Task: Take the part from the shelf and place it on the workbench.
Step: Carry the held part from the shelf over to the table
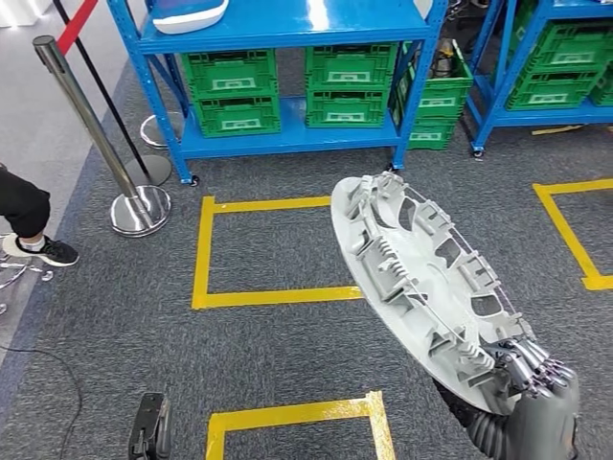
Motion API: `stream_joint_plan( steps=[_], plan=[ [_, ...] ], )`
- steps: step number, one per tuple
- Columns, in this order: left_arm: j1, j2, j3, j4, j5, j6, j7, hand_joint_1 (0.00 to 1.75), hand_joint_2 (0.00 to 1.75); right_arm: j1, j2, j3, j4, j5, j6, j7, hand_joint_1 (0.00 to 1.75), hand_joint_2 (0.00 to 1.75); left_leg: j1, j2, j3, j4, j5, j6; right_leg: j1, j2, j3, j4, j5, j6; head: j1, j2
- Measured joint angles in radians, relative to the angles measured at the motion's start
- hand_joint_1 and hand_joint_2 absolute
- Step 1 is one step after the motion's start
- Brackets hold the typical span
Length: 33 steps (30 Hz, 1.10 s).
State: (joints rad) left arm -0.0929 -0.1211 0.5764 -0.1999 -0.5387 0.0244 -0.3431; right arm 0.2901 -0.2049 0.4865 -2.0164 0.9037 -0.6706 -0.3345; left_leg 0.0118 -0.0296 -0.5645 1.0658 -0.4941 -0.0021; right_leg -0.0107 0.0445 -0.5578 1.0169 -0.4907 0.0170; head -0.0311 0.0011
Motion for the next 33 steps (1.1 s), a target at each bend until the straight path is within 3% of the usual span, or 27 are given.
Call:
stream_joint_plan(
  steps=[1,3,5,8,10,11,12,14,16,18,19,21,22,24,25,26,27,29,30,32,33],
  plan=[
    [-0.001,0.0,0.0,0.0,0.0,-0.001,0.002,0.0,0.0,-0.004,0.0,0.003,0.001,0.002,0.0,0.001,1.75,1.75,0.0,-0.008,0.006,-0.02,-0.001,0.003,0.0,0.007,-0.008,0.003,0.003,0.008,0.001,0.0],
    [-0.003,-0.001,0.0,0.0,-0.001,-0.003,0.004,0.0,0.0,-0.01,0.0,0.008,0.003,0.008,0.0,0.004,1.75,1.75,-0.001,0.0,0.004,-0.032,-0.003,0.014,-0.003,0.019,-0.022,0.006,0.009,0.022,0.001,0.0],
    [-0.005,-0.001,0.0,0.0,-0.002,-0.003,0.006,0.0,0.0,-0.013,0.0,0.015,0.007,0.014,0.0,0.008,1.75,1.75,0.001,0.013,0.001,-0.038,0.004,0.026,-0.004,0.005,-0.04,0.029,-0.01,0.031,0.003,0.0],
    [-0.007,-0.001,0.001,-0.001,-0.005,-0.003,0.01,0.0,0.0,-0.021,0.001,0.024,0.014,0.023,-0.001,0.014,1.75,1.75,-0.002,0.037,-0.003,-0.041,0.009,0.038,-0.004,-0.032,-0.114,0.191,-0.096,0.04,0.011,0.0],
    [-0.007,-0.003,0.0,-0.001,-0.007,-0.003,0.014,0.0,0.0,-0.022,0.002,0.027,0.019,0.027,-0.002,0.018,1.75,1.75,-0.005,0.056,-0.005,-0.041,0.01,0.039,-0.004,-0.037,-0.149,0.275,-0.117,0.042,0.011,0.0],
    [-0.008,-0.004,0.0,-0.001,-0.008,-0.003,0.016,0.0,0.0,-0.021,0.002,0.029,0.02,0.029,-0.002,0.02,1.75,1.75,-0.006,0.064,-0.005,-0.041,0.01,0.039,-0.003,-0.039,-0.142,0.264,-0.101,0.041,0.011,0.0],
    [-0.01,-0.006,0.0,-0.001,-0.008,-0.003,0.018,0.0,0.0,-0.021,0.002,0.03,0.02,0.032,-0.002,0.023,1.75,1.75,-0.007,0.072,-0.004,-0.041,0.01,0.039,-0.003,-0.045,-0.115,0.216,-0.071,0.039,0.011,0.0],
    [-0.014,-0.008,0.0,-0.001,-0.009,-0.002,0.02,0.0,0.0,-0.022,0.002,0.032,0.02,0.035,-0.002,0.026,1.75,1.75,-0.011,0.086,-0.003,-0.04,0.009,0.037,0.003,-0.078,-0.042,0.079,-0.019,0.03,0.011,0.0],
    [-0.016,-0.009,0.0,-0.001,-0.009,-0.002,0.02,0.0,0.0,-0.024,0.002,0.035,0.02,0.037,-0.002,0.026,1.75,1.75,-0.016,0.1,-0.004,-0.038,0.01,0.029,0.011,-0.101,-0.004,0.005,-0.005,0.021,0.01,0.0],
    [-0.018,-0.01,0.0,-0.001,-0.011,-0.002,0.02,0.0,0.0,-0.022,0.002,0.037,0.02,0.037,-0.002,0.027,1.75,1.75,-0.017,0.115,-0.006,-0.038,0.012,0.02,0.013,-0.09,-0.005,-0.001,-0.003,0.011,0.008,0.0],
    [-0.019,-0.01,0.0,-0.001,-0.012,-0.002,0.02,0.0,0.0,-0.02,0.002,0.038,0.02,0.038,-0.002,0.028,1.75,1.75,-0.015,0.112,-0.006,-0.035,0.008,0.014,0.011,-0.082,-0.006,-0.004,0.001,0.005,0.007,0.0],
    [-0.021,-0.011,0.0,-0.002,-0.014,0.0,0.021,0.0,0.0,-0.02,0.002,0.039,0.02,0.041,-0.002,0.03,1.75,1.75,-0.012,0.08,-0.024,0.013,-0.03,0.002,0.006,-0.067,-0.007,-0.01,0.009,-0.008,0.004,0.0],
    [-0.02,-0.01,0.0,-0.003,-0.015,0.0,0.021,0.0,0.0,-0.02,0.003,0.039,0.02,0.044,-0.002,0.031,1.75,1.75,-0.011,0.059,-0.046,0.068,-0.064,-0.002,0.004,-0.059,-0.008,-0.011,0.012,-0.012,0.002,0.0],
    [-0.018,-0.01,0.0,-0.003,-0.015,0.0,0.023,0.0,0.0,-0.02,0.003,0.041,0.02,0.047,-0.002,0.031,1.75,1.75,-0.009,0.042,-0.1,0.199,-0.124,-0.006,0.003,-0.041,-0.012,-0.01,0.015,-0.016,0.0,0.0],
    [-0.017,-0.01,0.0,-0.003,-0.015,0.0,0.023,0.0,0.0,-0.019,0.003,0.041,0.02,0.048,-0.002,0.032,1.75,1.75,-0.008,0.04,-0.115,0.238,-0.133,-0.007,0.003,-0.03,-0.013,-0.01,0.016,-0.017,0.0,0.0],
    [-0.017,-0.01,0.0,-0.003,-0.016,0.0,0.023,0.0,0.0,-0.017,0.003,0.041,0.02,0.048,-0.002,0.032,1.75,1.75,-0.008,0.039,-0.112,0.236,-0.12,-0.007,0.003,-0.019,-0.014,-0.009,0.017,-0.017,0.0,0.0],
    [-0.017,-0.011,0.0,-0.003,-0.016,0.0,0.023,0.0,0.0,-0.016,0.003,0.041,0.02,0.049,-0.002,0.033,1.75,1.75,-0.007,0.036,-0.092,0.196,-0.09,-0.005,0.002,-0.008,-0.014,-0.007,0.017,-0.016,0.0,0.0],
    [-0.018,-0.01,0.0,-0.003,-0.016,0.001,0.024,0.0,0.0,-0.015,0.003,0.042,0.02,0.052,-0.002,0.035,1.75,1.75,-0.004,0.007,-0.027,0.062,-0.023,0.0,0.003,0.014,-0.016,-0.003,0.018,-0.011,0.0,0.0],
    [-0.019,-0.01,0.0,-0.003,-0.017,0.001,0.024,0.0,0.0,-0.015,0.003,0.042,0.02,0.055,-0.002,0.038,1.75,1.75,-0.002,-0.01,-0.003,0.008,-0.007,0.002,0.003,0.024,-0.02,0.001,0.018,-0.007,0.0,0.0],
    [-0.019,-0.01,0.0,-0.003,-0.018,0.002,0.027,0.0,0.0,-0.014,0.003,0.043,0.019,0.059,-0.002,0.046,1.75,1.75,-0.002,-0.031,0.012,-0.033,-0.006,0.007,0.002,0.041,-0.032,0.005,0.023,0.006,0.0,0.0],
    [-0.019,-0.011,0.0,-0.003,-0.018,0.002,0.028,0.0,0.0,-0.012,0.003,0.043,0.019,0.06,-0.002,0.048,1.75,1.75,-0.003,-0.024,0.012,-0.037,-0.005,0.01,-0.001,0.049,-0.037,0.005,0.026,0.013,0.001,0.0]
  ],
)
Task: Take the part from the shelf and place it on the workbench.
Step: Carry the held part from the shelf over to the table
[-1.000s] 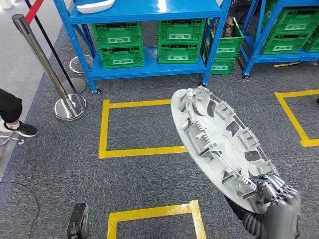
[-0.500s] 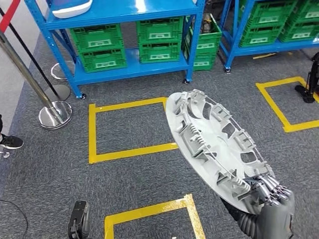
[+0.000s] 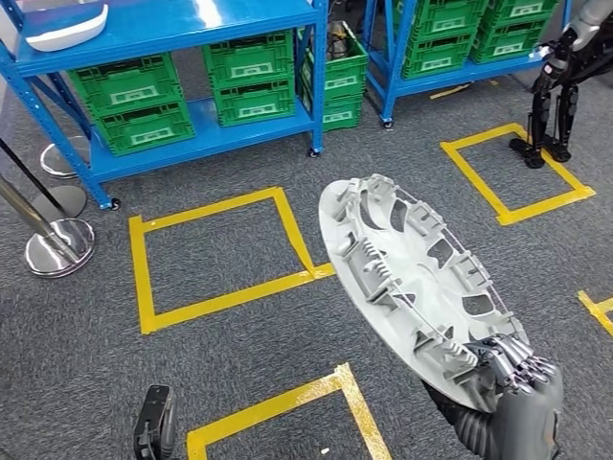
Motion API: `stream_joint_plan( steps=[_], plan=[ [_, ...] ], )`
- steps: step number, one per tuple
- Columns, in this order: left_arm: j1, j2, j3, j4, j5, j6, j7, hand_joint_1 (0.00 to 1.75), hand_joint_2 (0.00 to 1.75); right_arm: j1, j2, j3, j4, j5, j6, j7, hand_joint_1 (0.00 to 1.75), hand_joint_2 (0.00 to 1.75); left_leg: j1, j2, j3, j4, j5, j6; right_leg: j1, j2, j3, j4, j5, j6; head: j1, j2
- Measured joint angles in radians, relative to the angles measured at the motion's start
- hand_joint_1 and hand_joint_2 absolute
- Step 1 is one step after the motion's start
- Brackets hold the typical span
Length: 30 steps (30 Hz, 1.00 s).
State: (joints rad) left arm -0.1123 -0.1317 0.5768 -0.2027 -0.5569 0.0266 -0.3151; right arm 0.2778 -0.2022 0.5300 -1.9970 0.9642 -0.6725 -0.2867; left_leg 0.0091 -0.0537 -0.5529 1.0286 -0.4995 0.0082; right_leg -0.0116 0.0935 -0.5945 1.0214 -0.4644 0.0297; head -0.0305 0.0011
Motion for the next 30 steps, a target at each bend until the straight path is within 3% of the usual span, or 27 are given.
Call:
stream_joint_plan(
  steps=[1,3,5,6,7,8,9,12,14,16,18,21,22,23,24,25,27,29,30],
  plan=[
    [-0.001,0.0,0.0,0.0,0.0,0.0,0.001,0.0,0.0,0.003,0.0,0.0,0.0,0.002,0.0,0.001,1.75,1.75,0.0,0.009,-0.001,-0.002,0.003,0.006,-0.002,0.0,-0.006,0.001,0.0,0.006,0.0,0.0],
    [-0.003,0.001,0.0,-0.001,-0.001,-0.003,0.001,0.0,0.0,0.006,0.0,0.001,0.0,0.006,0.0,0.001,1.75,1.75,0.003,0.028,0.0,-0.009,0.009,0.019,-0.001,-0.032,-0.028,0.038,-0.027,0.016,0.005,0.0],
    [0.0,0.003,0.0,-0.001,-0.001,-0.009,0.0,0.0,0.0,0.007,0.0,0.003,-0.001,0.011,0.0,0.001,1.75,1.75,0.004,0.049,-0.001,-0.012,0.011,0.025,0.0,-0.075,-0.078,0.149,-0.089,0.024,0.01,0.0],
    [0.002,0.004,0.0,-0.001,-0.001,-0.012,0.001,0.0,0.0,0.007,0.0,0.003,-0.001,0.012,0.0,0.001,1.75,1.75,0.003,0.06,-0.002,-0.012,0.011,0.026,-0.001,-0.083,-0.107,0.215,-0.117,0.027,0.011,0.0],
    [0.005,0.005,0.0,-0.001,-0.001,-0.014,0.001,0.0,0.0,0.009,0.001,0.004,-0.001,0.013,0.0,0.001,1.75,1.75,0.003,0.072,-0.003,-0.011,0.011,0.026,-0.002,-0.087,-0.126,0.26,-0.131,0.029,0.011,0.0],
    [0.007,0.007,0.0,-0.001,-0.001,-0.015,0.0,0.0,0.0,0.01,0.001,0.004,-0.001,0.012,0.0,0.001,1.75,1.75,0.003,0.083,-0.003,-0.011,0.01,0.026,-0.002,-0.089,-0.13,0.273,-0.127,0.03,0.011,0.0],
    [0.007,0.008,0.0,-0.001,-0.001,-0.016,0.0,0.0,0.0,0.012,0.001,0.003,-0.001,0.011,0.0,0.0,1.75,1.75,0.003,0.093,-0.002,-0.011,0.01,0.025,-0.002,-0.093,-0.114,0.245,-0.105,0.029,0.011,0.0],
    [0.007,0.013,0.0,-0.001,-0.003,-0.016,-0.001,0.0,0.0,0.015,0.001,0.003,-0.002,0.01,0.0,-0.001,1.75,1.75,-0.002,0.116,0.001,-0.009,0.005,0.017,0.004,-0.135,-0.007,0.052,-0.027,0.02,0.011,0.0],
    [0.008,0.015,0.0,-0.001,-0.005,-0.016,-0.002,0.0,0.0,0.017,0.001,0.003,-0.004,0.01,0.0,-0.001,1.75,1.75,-0.008,0.129,0.001,-0.008,0.004,0.009,0.011,-0.152,0.021,0.0,-0.024,0.009,0.01,0.0],
    [0.007,0.016,0.0,-0.001,-0.006,-0.015,-0.002,0.0,0.0,0.022,0.001,0.003,-0.006,0.01,-0.001,-0.001,1.75,1.75,-0.009,0.143,0.002,-0.008,0.003,-0.001,0.01,-0.136,0.019,-0.003,-0.021,-0.004,0.009,0.0],
    [0.004,0.016,0.0,-0.001,-0.007,-0.014,-0.002,0.0,0.0,0.024,0.002,0.002,-0.009,0.011,-0.001,0.0,1.75,1.75,-0.006,0.124,-0.006,0.02,-0.022,-0.012,0.005,-0.12,0.02,-0.009,-0.015,-0.017,0.006,0.0],
    [0.007,0.018,0.0,-0.001,-0.009,-0.014,-0.003,0.0,0.0,0.026,0.002,0.001,-0.011,0.014,-0.001,0.002,1.75,1.75,-0.003,0.071,-0.081,0.194,-0.112,-0.019,0.003,-0.094,0.02,-0.012,-0.011,-0.03,-0.002,0.0],
    [0.01,0.018,0.0,-0.001,-0.01,-0.014,-0.002,0.0,0.0,0.026,0.003,0.001,-0.011,0.015,-0.001,0.003,1.75,1.75,-0.003,0.066,-0.106,0.249,-0.129,-0.02,0.004,-0.083,0.02,-0.011,-0.011,-0.031,-0.003,0.0],
    [0.012,0.018,0.0,-0.001,-0.011,-0.013,-0.002,0.0,0.0,0.027,0.003,0.001,-0.011,0.015,-0.001,0.003,1.75,1.75,-0.003,0.063,-0.119,0.274,-0.128,-0.019,0.005,-0.071,0.02,-0.01,-0.011,-0.032,-0.003,0.0],
    [0.014,0.018,0.0,-0.001,-0.012,-0.012,-0.002,0.0,0.0,0.029,0.003,0.0,-0.011,0.015,0.0,0.004,1.75,1.75,-0.003,0.061,-0.114,0.26,-0.106,-0.017,0.006,-0.059,0.021,-0.009,-0.011,-0.032,-0.004,0.0],
    [0.014,0.018,0.0,-0.001,-0.013,-0.011,-0.002,0.0,0.0,0.03,0.003,0.0,-0.011,0.014,0.0,0.004,1.75,1.75,-0.003,0.055,-0.092,0.208,-0.069,-0.013,0.006,-0.047,0.021,-0.008,-0.011,-0.031,-0.004,0.0],
    [0.013,0.019,0.0,-0.001,-0.015,-0.008,-0.002,0.0,0.0,0.031,0.003,-0.001,-0.011,0.014,-0.001,0.005,1.75,1.75,-0.001,0.017,-0.037,0.075,-0.003,-0.003,0.007,-0.027,0.02,-0.004,-0.011,-0.028,-0.003,0.0],
    [0.012,0.02,0.0,-0.001,-0.017,-0.006,-0.002,0.0,0.0,0.031,0.003,-0.002,-0.011,0.015,-0.001,0.006,1.75,1.75,-0.001,-0.013,-0.01,0.005,0.012,0.001,0.005,-0.008,0.009,0.0,-0.008,-0.019,-0.003,0.0],
    [0.012,0.019,0.0,-0.001,-0.018,-0.004,-0.002,0.0,0.0,0.032,0.003,-0.003,-0.011,0.015,-0.001,0.006,1.75,1.75,-0.003,-0.013,-0.008,-0.001,0.01,0.002,0.003,0.001,0.003,0.0,-0.005,-0.011,-0.004,0.0]
  ],
)
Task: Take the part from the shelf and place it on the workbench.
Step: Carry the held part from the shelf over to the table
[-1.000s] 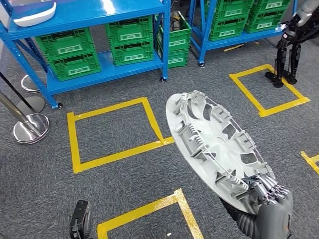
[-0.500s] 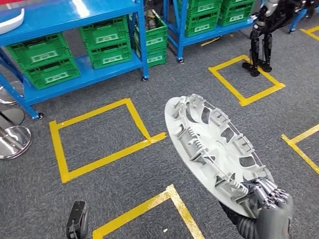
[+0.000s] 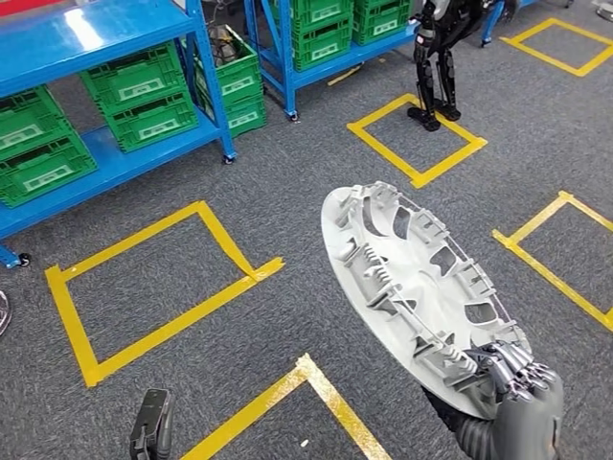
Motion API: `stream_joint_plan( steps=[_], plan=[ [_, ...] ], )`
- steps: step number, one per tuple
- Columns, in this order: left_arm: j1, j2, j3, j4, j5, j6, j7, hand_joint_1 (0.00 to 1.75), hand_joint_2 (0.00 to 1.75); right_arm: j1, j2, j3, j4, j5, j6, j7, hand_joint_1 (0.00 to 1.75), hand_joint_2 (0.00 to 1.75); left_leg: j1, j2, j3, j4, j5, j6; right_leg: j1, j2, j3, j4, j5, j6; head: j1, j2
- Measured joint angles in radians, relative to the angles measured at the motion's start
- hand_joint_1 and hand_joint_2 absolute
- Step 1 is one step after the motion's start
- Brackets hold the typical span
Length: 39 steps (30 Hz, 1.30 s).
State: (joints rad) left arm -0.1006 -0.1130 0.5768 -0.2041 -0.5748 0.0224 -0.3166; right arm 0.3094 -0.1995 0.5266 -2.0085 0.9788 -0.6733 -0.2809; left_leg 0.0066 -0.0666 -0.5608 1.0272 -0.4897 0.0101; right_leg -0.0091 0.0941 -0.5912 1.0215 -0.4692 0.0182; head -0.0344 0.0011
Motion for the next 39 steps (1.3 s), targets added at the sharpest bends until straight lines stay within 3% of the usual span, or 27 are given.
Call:
stream_joint_plan(
  steps=[1,3,4,6,8,9,10,12,14,16,18,20,22,23,24,26,28,30,32,34,36,38,39],
  plan=[
    [-0.001,-0.003,0.0,0.0,0.0,0.001,0.0,0.0,0.0,0.002,0.0,-0.001,0.0,0.0,0.0,0.0,1.75,1.75,0.0,0.009,0.001,-0.006,0.001,0.002,-0.002,0.009,-0.004,-0.001,0.002,0.007,0.0,0.0],
    [-0.005,-0.008,0.0,-0.001,-0.001,0.003,0.0,0.0,0.0,0.005,0.0,-0.002,-0.002,0.0,0.0,-0.001,1.75,1.75,0.005,0.028,0.003,-0.015,0.007,0.012,-0.001,-0.007,-0.019,0.016,-0.011,0.019,0.003,0.0],
    [-0.007,-0.01,0.0,-0.001,-0.001,0.004,0.0,0.0,0.0,0.006,0.0,-0.003,-0.004,0.0,0.0,-0.001,1.75,1.75,0.008,0.039,0.005,-0.02,0.01,0.017,-0.001,-0.028,-0.037,0.05,-0.032,0.025,0.008,0.0],
    [-0.007,-0.012,0.0,-0.002,-0.004,0.006,0.0,0.0,0.0,0.004,0.0,-0.003,-0.005,0.001,0.0,-0.002,1.75,1.75,0.008,0.06,0.005,-0.022,0.01,0.022,-0.003,-0.073,-0.094,0.168,-0.093,0.035,0.016,0.0],
    [-0.005,-0.014,0.0,-0.002,-0.008,0.006,0.001,0.0,0.0,0.004,0.001,-0.005,-0.005,0.001,0.0,-0.002,1.75,1.75,0.007,0.084,0.004,-0.021,0.009,0.022,-0.008,-0.088,-0.137,0.261,-0.122,0.043,0.017,0.0],
    [-0.005,-0.015,0.0,-0.002,-0.01,0.006,0.001,0.0,0.0,0.005,0.002,-0.007,-0.005,0.002,0.0,-0.002,1.75,1.75,0.007,0.094,0.005,-0.021,0.008,0.021,-0.009,-0.092,-0.135,0.258,-0.111,0.046,0.017,0.0],
    [-0.006,-0.015,0.0,-0.002,-0.011,0.006,0.001,0.0,0.0,0.006,0.002,-0.009,-0.005,0.002,0.0,-0.002,1.75,1.75,0.007,0.104,0.006,-0.02,0.007,0.019,-0.01,-0.097,-0.112,0.217,-0.082,0.046,0.017,0.0],
    [-0.008,-0.017,0.0,-0.002,-0.013,0.006,0.001,0.0,0.0,0.006,0.002,-0.012,-0.005,0.002,0.0,-0.002,1.75,1.75,0.004,0.12,0.01,-0.019,0.002,0.011,-0.007,-0.129,-0.036,0.08,-0.026,0.043,0.018,0.0],
    [-0.009,-0.017,0.0,-0.002,-0.014,0.006,0.001,0.0,0.0,0.006,0.002,-0.014,-0.006,0.002,0.0,-0.003,1.75,1.75,-0.002,0.133,0.012,-0.015,-0.002,0.001,-0.002,-0.151,0.009,-0.001,-0.009,0.031,0.017,0.0],
    [-0.01,-0.017,0.0,-0.002,-0.015,0.006,0.001,0.0,0.0,0.008,0.003,-0.016,-0.008,0.003,0.0,-0.003,1.75,1.75,-0.004,0.146,0.015,-0.016,-0.003,-0.008,0.001,-0.139,0.01,-0.006,-0.01,0.015,0.015,0.0],
    [-0.013,-0.017,-0.001,-0.002,-0.017,0.006,0.001,0.0,0.0,0.01,0.003,-0.018,-0.008,0.004,0.0,-0.003,1.75,1.75,0.001,0.139,0.014,-0.003,-0.018,-0.019,0.0,-0.124,0.011,-0.011,-0.006,0.0,0.014,0.0],
    [-0.013,-0.017,-0.001,-0.002,-0.019,0.006,0.001,0.0,0.0,0.009,0.004,-0.019,-0.01,0.005,0.0,-0.003,1.75,1.75,0.004,0.104,-0.021,0.082,-0.072,-0.024,-0.003,-0.109,0.014,-0.016,-0.002,-0.013,0.01,0.0],
    [-0.01,-0.016,-0.001,-0.002,-0.019,0.006,0.001,0.0,0.0,0.008,0.004,-0.019,-0.01,0.007,0.0,-0.003,1.75,1.75,0.004,0.08,-0.082,0.218,-0.132,-0.024,-0.002,-0.09,0.014,-0.015,-0.003,-0.017,0.006,0.0],
    [-0.009,-0.016,-0.001,-0.002,-0.019,0.006,0.001,0.0,0.0,0.009,0.005,-0.019,-0.01,0.008,0.0,-0.003,1.75,1.75,0.004,0.077,-0.103,0.261,-0.141,-0.024,-0.001,-0.079,0.014,-0.015,-0.003,-0.018,0.006,0.0],
    [-0.008,-0.016,-0.001,-0.002,-0.019,0.005,0.001,0.0,0.0,0.009,0.005,-0.019,-0.01,0.009,0.0,-0.003,1.75,1.75,0.004,0.075,-0.108,0.269,-0.13,-0.022,0.0,-0.067,0.015,-0.014,-0.003,-0.018,0.006,0.0],
    [-0.009,-0.015,-0.001,-0.002,-0.02,0.005,0.001,0.0,0.0,0.01,0.005,-0.019,-0.01,0.01,0.0,-0.003,1.75,1.75,0.004,0.062,-0.071,0.175,-0.059,-0.015,0.001,-0.043,0.016,-0.011,-0.004,-0.017,0.006,0.0],
    [-0.009,-0.013,-0.001,-0.002,-0.021,0.005,0.002,0.0,0.0,0.009,0.005,-0.019,-0.01,0.011,0.0,-0.003,1.75,1.75,0.005,0.025,-0.019,0.052,-0.005,-0.007,0.001,-0.021,0.014,-0.005,-0.006,-0.012,0.007,0.0],
    [-0.009,-0.012,-0.001,-0.002,-0.021,0.005,0.004,0.0,0.0,0.01,0.005,-0.02,-0.011,0.012,0.0,-0.002,1.75,1.75,0.005,0.006,0.0,0.005,-0.003,-0.003,-0.001,-0.004,0.004,-0.001,-0.004,-0.001,0.007,0.0],
    [-0.01,-0.013,-0.001,-0.002,-0.022,0.005,0.005,0.0,0.0,0.012,0.005,-0.02,-0.013,0.012,0.0,-0.002,1.75,1.75,0.004,0.019,0.002,-0.005,-0.003,0.0,-0.005,0.006,-0.006,0.0,-0.002,0.011,0.006,0.0],
    [-0.012,-0.015,-0.001,-0.002,-0.022,0.005,0.005,0.0,0.0,0.015,0.005,-0.02,-0.015,0.012,0.0,-0.003,1.75,1.75,0.008,0.037,0.005,-0.013,0.001,0.01,-0.004,-0.025,-0.026,0.031,-0.023,0.023,0.011,0.0],
    [-0.012,-0.014,-0.001,-0.003,-0.022,0.005,0.006,0.0,0.0,0.014,0.005,-0.02,-0.016,0.012,0.0,-0.003,1.75,1.75,0.009,0.058,0.007,-0.015,0.001,0.018,-0.004,-0.071,-0.077,0.137,-0.078,0.033,0.016,0.0],
    [-0.01,-0.015,-0.001,-0.003,-0.023,0.005,0.007,0.0,0.0,0.013,0.005,-0.02,-0.016,0.012,0.0,-0.003,1.75,1.75,0.009,0.08,0.007,-0.015,0.0,0.02,-0.008,-0.086,-0.137,0.257,-0.123,0.042,0.018,0.0],
    [-0.009,-0.015,-0.001,-0.003,-0.023,0.005,0.008,0.0,0.0,0.013,0.005,-0.02,-0.016,0.011,0.0,-0.003,1.75,1.75,0.009,0.091,0.007,-0.015,-0.001,0.02,-0.01,-0.089,-0.148,0.278,-0.121,0.045,0.018,0.0]
  ],
)
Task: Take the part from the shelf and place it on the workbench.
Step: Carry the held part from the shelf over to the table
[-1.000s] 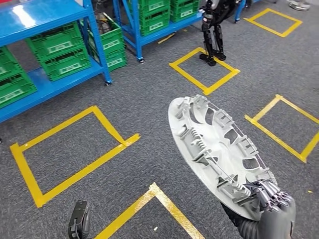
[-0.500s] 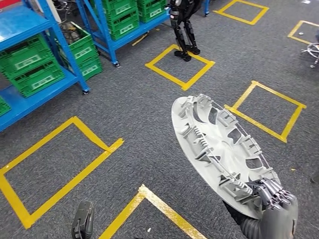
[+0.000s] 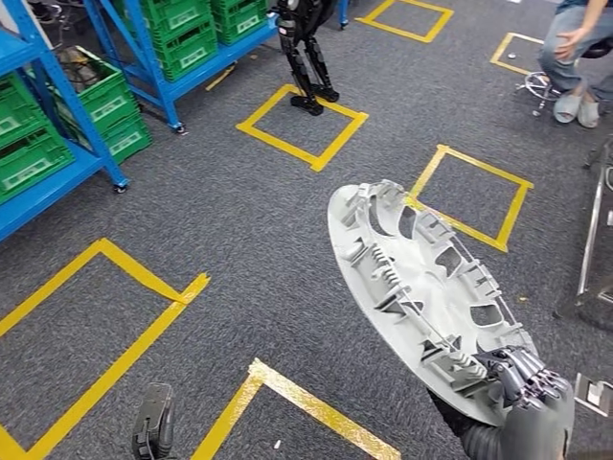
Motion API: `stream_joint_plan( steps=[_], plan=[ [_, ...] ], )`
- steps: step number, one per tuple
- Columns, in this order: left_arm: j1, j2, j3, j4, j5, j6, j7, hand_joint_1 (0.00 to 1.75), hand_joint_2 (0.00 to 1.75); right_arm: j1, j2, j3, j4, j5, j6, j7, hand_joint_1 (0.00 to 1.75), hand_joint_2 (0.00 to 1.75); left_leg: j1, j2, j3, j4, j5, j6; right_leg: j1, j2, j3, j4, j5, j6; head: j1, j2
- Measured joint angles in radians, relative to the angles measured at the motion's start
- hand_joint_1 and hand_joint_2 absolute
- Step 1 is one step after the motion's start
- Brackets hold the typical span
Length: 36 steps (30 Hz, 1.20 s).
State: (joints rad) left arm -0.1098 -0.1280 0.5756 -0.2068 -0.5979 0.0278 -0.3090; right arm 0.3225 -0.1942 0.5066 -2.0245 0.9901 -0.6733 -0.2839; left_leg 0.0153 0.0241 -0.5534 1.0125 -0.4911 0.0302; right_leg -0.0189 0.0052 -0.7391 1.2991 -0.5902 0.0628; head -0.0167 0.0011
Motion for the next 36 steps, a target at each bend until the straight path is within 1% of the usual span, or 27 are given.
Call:
stream_joint_plan(
  steps=[1,3,5,6,8,10,11,13,14,15,16,17,19,20,21,22,23,24,26,28,29,30,31,32,33,34,36],
  plan=[
    [0.0,0.0,0.0,0.0,0.0,0.0,0.0,0.0,0.0,0.0,0.0,-0.001,0.0,0.0,0.0,0.0,1.75,1.75,0.0,0.01,0.002,0.0,-0.001,-0.001,-0.001,-0.004,0.011,-0.022,0.022,0.001,0.0,0.0],
    [-0.001,-0.001,0.0,0.0,-0.001,0.0,0.001,0.0,0.0,0.0,0.0,-0.002,0.0,-0.001,0.0,0.0,1.75,1.75,0.0,0.028,0.008,0.0,-0.006,-0.008,-0.001,-0.028,0.08,-0.152,0.085,0.0,0.0,0.0],
    [-0.002,-0.001,0.0,0.0,-0.001,0.0,0.001,0.0,0.0,-0.001,0.0,-0.001,-0.001,0.0,0.0,0.0,1.75,1.75,-0.005,0.043,0.012,0.002,-0.012,-0.018,0.005,-0.053,0.14,-0.259,0.114,-0.01,0.0,0.0],
    [-0.002,-0.001,0.0,0.0,-0.003,0.0,0.001,0.0,0.0,-0.002,0.0,-0.001,-0.002,0.0,0.0,0.0,1.75,1.75,-0.007,0.05,0.013,0.003,-0.013,-0.023,0.008,-0.057,0.15,-0.276,0.113,-0.017,-0.001,0.0],
    [-0.003,-0.002,0.0,0.0,-0.005,0.0,0.002,0.0,0.0,0.001,0.0,-0.002,-0.003,0.0,0.0,0.0,1.75,1.75,-0.008,0.063,0.016,0.001,-0.015,-0.034,0.011,-0.041,0.149,-0.277,0.113,-0.033,-0.002,0.0],
    [-0.006,-0.002,0.0,-0.001,-0.007,0.001,0.002,0.0,0.0,0.002,0.0,-0.003,-0.004,-0.001,0.0,0.0,1.75,1.75,-0.004,0.046,0.012,0.022,-0.036,-0.045,0.009,-0.025,0.15,-0.282,0.117,-0.047,-0.004,0.0],
    [-0.006,-0.001,0.0,-0.001,-0.008,0.001,0.002,0.0,0.0,0.002,0.0,-0.003,-0.005,-0.001,0.0,-0.001,1.75,1.75,-0.003,0.027,-0.003,0.06,-0.061,-0.048,0.007,-0.018,0.152,-0.284,0.119,-0.053,-0.007,0.0],
    [-0.003,0.0,0.0,-0.001,-0.008,0.002,0.002,0.0,0.0,0.001,0.0,-0.003,-0.005,-0.001,0.0,-0.002,1.75,1.75,-0.002,-0.008,-0.06,0.19,-0.126,-0.049,0.007,-0.001,0.152,-0.285,0.119,-0.061,-0.01,0.0],
    [-0.001,0.0,0.0,-0.001,-0.008,0.002,0.002,0.0,0.0,0.001,0.0,-0.003,-0.005,-0.001,0.0,-0.003,1.75,1.75,-0.003,-0.014,-0.09,0.253,-0.148,-0.048,0.008,0.01,0.152,-0.285,0.119,-0.062,-0.011,0.0],
    [0.001,0.0,0.0,-0.001,-0.008,0.003,0.002,0.0,0.0,0.001,0.0,-0.003,-0.005,-0.001,0.0,-0.003,1.75,1.75,-0.003,-0.016,-0.109,0.288,-0.152,-0.047,0.01,0.022,0.153,-0.284,0.119,-0.063,-0.011,0.0],
    [0.002,-0.001,0.0,-0.001,-0.009,0.003,0.002,0.0,0.0,0.002,0.0,-0.004,-0.005,-0.001,0.0,-0.004,1.75,1.75,-0.003,-0.018,-0.111,0.284,-0.134,-0.045,0.011,0.035,0.154,-0.284,0.119,-0.063,-0.011,0.0],
    [0.002,-0.001,0.0,-0.001,-0.009,0.003,0.002,0.0,0.0,0.002,0.0,-0.004,-0.005,-0.001,0.0,-0.004,1.75,1.75,-0.003,-0.024,-0.094,0.24,-0.097,-0.041,0.011,0.048,0.156,-0.284,0.119,-0.063,-0.011,0.0],
    [0.001,0.001,0.0,-0.001,-0.009,0.003,0.002,0.0,0.0,0.002,0.0,-0.004,-0.005,-0.001,0.0,-0.005,1.75,1.75,-0.003,-0.063,-0.041,0.107,-0.02,-0.03,0.012,0.071,0.158,-0.282,0.118,-0.06,-0.01,0.0],
    [0.001,0.002,0.0,-0.001,-0.009,0.003,0.002,0.0,0.0,0.001,0.0,-0.004,-0.005,-0.002,0.0,-0.006,1.75,1.75,-0.002,-0.085,-0.02,0.054,-0.002,-0.026,0.011,0.082,0.154,-0.28,0.119,-0.056,-0.009,0.0],
    [0.001,0.003,0.0,-0.001,-0.01,0.004,0.002,0.0,0.0,0.0,0.001,-0.004,-0.005,-0.002,0.0,-0.006,1.75,1.75,-0.002,-0.101,-0.009,0.025,0.002,-0.023,0.009,0.092,0.148,-0.279,0.12,-0.051,-0.009,0.0],
    [0.001,0.003,0.0,-0.001,-0.01,0.004,0.003,0.0,0.0,0.0,0.001,-0.005,-0.006,-0.003,0.0,-0.006,1.75,1.75,-0.004,-0.106,-0.006,0.015,-0.003,-0.022,0.006,0.103,0.142,-0.278,0.123,-0.043,-0.009,0.0],
    [0.001,0.001,0.0,-0.001,-0.01,0.004,0.003,0.0,0.0,0.0,0.001,-0.006,-0.006,-0.004,0.0,-0.006,1.75,1.75,-0.004,-0.097,-0.004,0.006,-0.004,-0.021,0.003,0.115,0.137,-0.279,0.126,-0.036,-0.009,0.0],
    [0.0,0.001,0.0,-0.001,-0.01,0.004,0.003,0.0,0.0,0.002,0.001,-0.006,-0.006,-0.005,0.0,-0.006,1.75,1.75,-0.003,-0.085,-0.003,0.002,-0.002,-0.018,0.002,0.113,0.131,-0.278,0.126,-0.03,-0.01,0.0],
    [-0.002,-0.001,0.0,-0.002,-0.011,0.004,0.003,0.0,0.0,0.005,0.001,-0.006,-0.007,-0.006,0.0,-0.006,1.75,1.75,0.002,-0.061,0.003,-0.008,0.003,-0.009,0.005,0.069,0.107,-0.239,0.101,-0.019,-0.003,0.0],
    [-0.001,-0.001,0.0,-0.002,-0.011,0.004,0.003,0.0,0.0,0.004,0.001,-0.006,-0.008,-0.007,0.0,-0.006,1.75,1.75,0.002,-0.035,0.006,-0.011,0.003,-0.004,0.006,0.014,0.05,-0.125,0.045,-0.011,0.003,0.0],
    [0.001,0.0,0.0,-0.002,-0.012,0.004,0.003,0.0,0.0,0.004,0.001,-0.006,-0.008,-0.008,0.0,-0.006,1.75,1.75,0.001,-0.021,0.006,-0.011,0.002,-0.003,0.004,0.004,0.017,-0.06,0.019,-0.007,0.004,0.0],
    [0.001,-0.001,0.0,-0.002,-0.012,0.004,0.003,0.0,0.0,0.004,0.001,-0.006,-0.008,-0.008,0.0,-0.006,1.75,1.75,0.001,-0.007,0.007,-0.011,0.001,-0.002,0.003,0.0,-0.006,-0.016,0.008,-0.004,0.004,0.0],
    [0.001,-0.001,0.0,-0.002,-0.012,0.004,0.003,0.0,0.0,0.005,0.001,-0.007,-0.008,-0.009,0.0,-0.006,1.75,1.75,0.001,0.006,0.008,-0.011,-0.001,-0.003,0.001,-0.002,-0.012,-0.005,0.015,-0.001,0.004,0.0],
    [0.001,-0.001,0.0,-0.002,-0.012,0.004,0.003,0.0,0.0,0.005,0.002,-0.008,-0.008,-0.009,0.0,-0.006,1.75,1.75,0.001,0.018,0.011,-0.011,-0.003,-0.005,0.0,-0.007,0.004,-0.036,0.04,0.0,0.004,0.0],
    [0.0,-0.001,0.0,-0.002,-0.013,0.004,0.003,0.0,0.0,0.005,0.002,-0.009,-0.008,-0.009,0.0,-0.006,1.75,1.75,0.001,0.029,0.015,-0.011,-0.006,-0.008,-0.001,-0.018,0.039,-0.1,0.075,-0.001,0.004,0.0],
    [0.0,-0.001,0.0,-0.002,-0.013,0.004,0.003,0.0,0.0,0.005,0.002,-0.009,-0.008,-0.009,0.0,-0.006,1.75,1.75,0.0,0.038,0.019,-0.01,-0.01,-0.012,0.002,-0.039,0.079,-0.172,0.101,-0.002,0.004,0.0],
    [-0.001,-0.001,0.0,-0.002,-0.013,0.004,0.003,0.0,0.0,0.003,0.002,-0.009,-0.008,-0.01,0.0,-0.006,1.75,1.75,-0.006,0.055,0.025,-0.008,-0.016,-0.023,0.007,-0.067,0.136,-0.269,0.126,-0.013,0.003,0.0]
  ],
)
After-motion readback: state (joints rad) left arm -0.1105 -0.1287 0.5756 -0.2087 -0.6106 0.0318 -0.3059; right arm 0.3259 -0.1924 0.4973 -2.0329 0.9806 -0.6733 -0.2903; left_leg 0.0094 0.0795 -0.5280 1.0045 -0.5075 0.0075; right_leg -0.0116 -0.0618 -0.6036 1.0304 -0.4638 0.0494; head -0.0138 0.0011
